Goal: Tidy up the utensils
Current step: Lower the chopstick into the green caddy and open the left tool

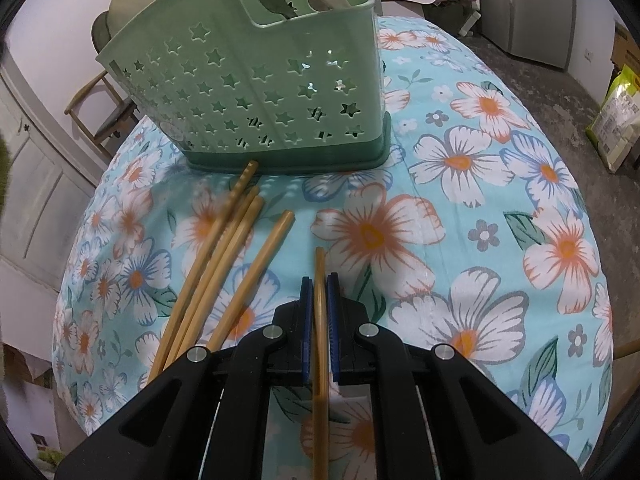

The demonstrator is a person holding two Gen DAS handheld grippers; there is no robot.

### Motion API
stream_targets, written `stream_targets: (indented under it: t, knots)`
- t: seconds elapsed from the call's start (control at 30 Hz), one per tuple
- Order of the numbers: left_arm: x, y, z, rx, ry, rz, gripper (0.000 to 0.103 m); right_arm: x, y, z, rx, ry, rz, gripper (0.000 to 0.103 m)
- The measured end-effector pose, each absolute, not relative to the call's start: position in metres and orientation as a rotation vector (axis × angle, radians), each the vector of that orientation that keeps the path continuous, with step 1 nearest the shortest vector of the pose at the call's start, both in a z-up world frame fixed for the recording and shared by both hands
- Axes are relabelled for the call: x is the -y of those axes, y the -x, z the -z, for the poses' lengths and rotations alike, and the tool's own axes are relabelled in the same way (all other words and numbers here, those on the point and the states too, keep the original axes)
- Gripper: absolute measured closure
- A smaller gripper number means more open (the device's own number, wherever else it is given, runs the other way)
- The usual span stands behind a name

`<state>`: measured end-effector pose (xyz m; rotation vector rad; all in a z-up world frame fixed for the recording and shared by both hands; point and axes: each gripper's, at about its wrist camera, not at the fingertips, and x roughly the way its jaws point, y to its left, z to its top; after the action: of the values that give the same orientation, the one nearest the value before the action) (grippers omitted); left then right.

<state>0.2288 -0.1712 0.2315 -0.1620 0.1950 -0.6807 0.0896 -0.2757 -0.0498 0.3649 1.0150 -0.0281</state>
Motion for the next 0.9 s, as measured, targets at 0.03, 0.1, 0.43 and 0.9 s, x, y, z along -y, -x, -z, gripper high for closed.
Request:
stream_targets:
  t: [0.03, 0.1, 0.43, 0.9]
  knots:
    - [0.178, -0.233, -0.223, -0.197, 0.148, 0.669, 0.098, 0.276, -0.089, 0.050, -1.015, -0.368, 0.027, 0.095]
    - [0.186, -0.236, -0.210, -0.196, 0.126, 0.647, 0.098, 0.277, -0.089, 0.050, -1.015, -0.373, 0.024, 0.095]
    - [0.155, -0.221, -0.184, -0.233, 0.146, 0.600, 0.078, 0.278, -0.086, 0.050, -1.003, -0.383, 0.020, 0.095]
    - [0.061, -0.165, -0.150, -0.440, 0.112, 0.548, 0.070, 0.274, -0.094, 0.047, -1.025, -0.348, 0.033, 0.096]
